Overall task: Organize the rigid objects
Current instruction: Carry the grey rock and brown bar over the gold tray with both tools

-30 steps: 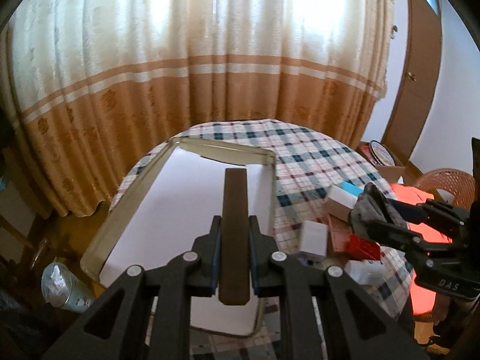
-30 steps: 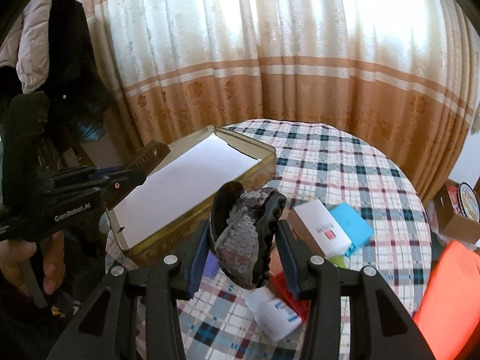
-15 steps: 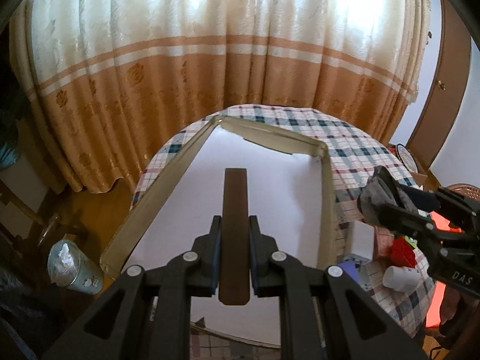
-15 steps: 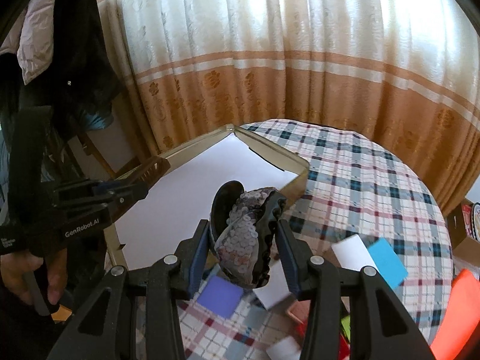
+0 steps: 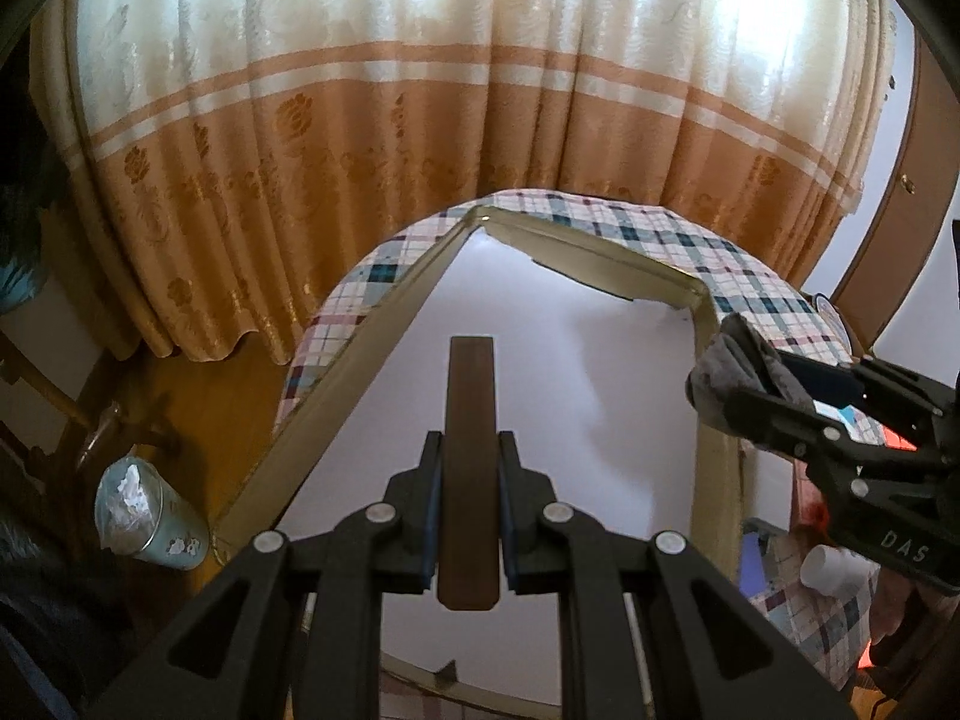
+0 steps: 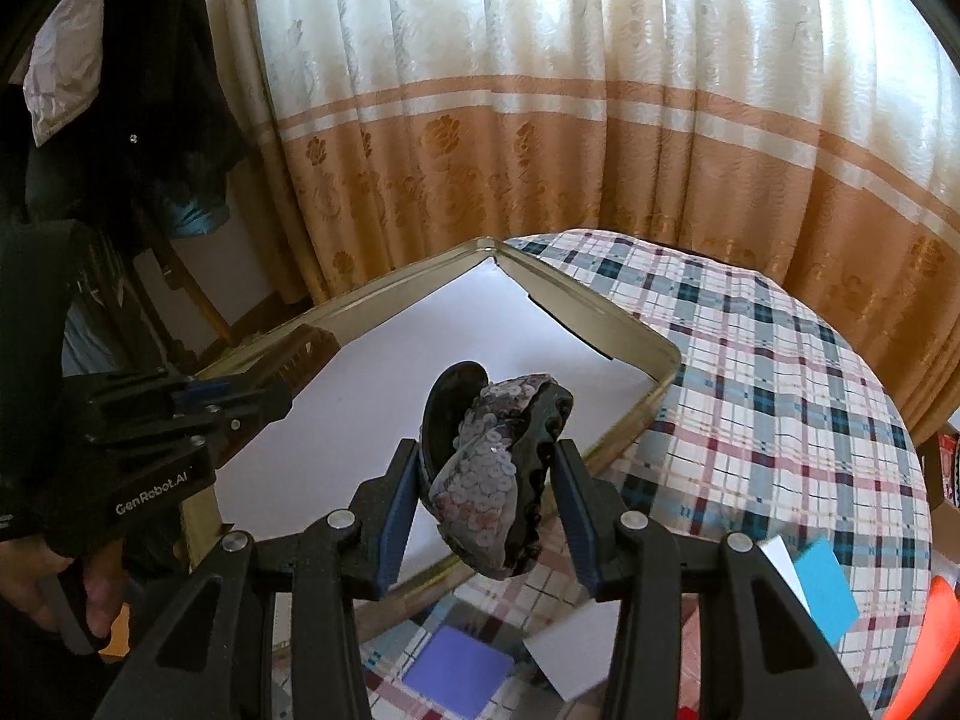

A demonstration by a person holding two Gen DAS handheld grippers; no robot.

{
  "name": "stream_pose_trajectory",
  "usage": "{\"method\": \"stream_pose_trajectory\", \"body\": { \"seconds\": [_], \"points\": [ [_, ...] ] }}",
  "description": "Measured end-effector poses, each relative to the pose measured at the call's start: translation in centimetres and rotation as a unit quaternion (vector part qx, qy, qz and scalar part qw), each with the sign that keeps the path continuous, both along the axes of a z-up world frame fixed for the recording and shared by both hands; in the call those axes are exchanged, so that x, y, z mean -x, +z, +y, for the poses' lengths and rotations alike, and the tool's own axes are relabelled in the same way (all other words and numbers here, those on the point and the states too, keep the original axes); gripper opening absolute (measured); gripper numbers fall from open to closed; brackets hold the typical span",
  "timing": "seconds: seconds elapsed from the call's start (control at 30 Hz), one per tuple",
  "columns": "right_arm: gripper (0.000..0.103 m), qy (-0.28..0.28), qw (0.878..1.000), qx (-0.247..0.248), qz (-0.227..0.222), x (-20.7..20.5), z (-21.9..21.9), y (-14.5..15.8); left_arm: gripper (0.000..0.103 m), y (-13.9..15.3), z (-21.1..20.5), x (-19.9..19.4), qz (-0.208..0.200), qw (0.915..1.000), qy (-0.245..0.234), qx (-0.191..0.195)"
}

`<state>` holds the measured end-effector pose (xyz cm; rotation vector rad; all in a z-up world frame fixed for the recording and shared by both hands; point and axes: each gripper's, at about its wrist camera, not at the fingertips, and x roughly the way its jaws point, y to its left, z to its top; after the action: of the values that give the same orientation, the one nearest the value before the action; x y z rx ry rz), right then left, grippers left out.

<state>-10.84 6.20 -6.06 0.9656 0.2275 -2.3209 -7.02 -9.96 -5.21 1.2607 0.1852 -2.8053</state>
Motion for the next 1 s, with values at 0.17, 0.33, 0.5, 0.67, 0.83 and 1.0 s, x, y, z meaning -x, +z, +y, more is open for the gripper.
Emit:
{"method": "stream_pose_trajectory", "body": {
  "seconds": [0.17,0.33,0.5,0.67,0.83,1.0],
  "points": [
    [0.047,0.008,1.000,-0.008,-0.003,0.9,-1.3,-0.5,0.014,-0.4,-1.0,0.4,-0.006,0.9999,0.008,-0.004],
    [0.047,0.015,1.000,-0.013,-0.013,1.5,-2.6,-1.1,0.014,-1.0,-1.3,0.6,-0.018,0.9998,0.012,-0.006],
    [0.047,0.025,0.999,-0.018,-0.017,1.4,-3.8,-1.7,0.014,-1.2,-1.4,0.7,-0.018,0.9997,0.013,-0.003],
    [0.047,0.027,0.999,-0.016,-0.024,1.4,-4.1,-2.3,0.014,-1.5,-1.6,0.8,-0.021,0.9997,0.016,-0.001],
    [0.047,0.025,0.999,-0.019,-0.027,1.5,-4.2,-2.6,0.014,-1.6,-1.6,0.8,-0.023,0.9996,0.015,0.000],
    [0.047,0.024,0.999,-0.021,-0.028,1.6,-4.3,-2.7,0.014,-1.9,-1.7,0.8,-0.025,0.9996,0.015,0.000]
  ]
}}
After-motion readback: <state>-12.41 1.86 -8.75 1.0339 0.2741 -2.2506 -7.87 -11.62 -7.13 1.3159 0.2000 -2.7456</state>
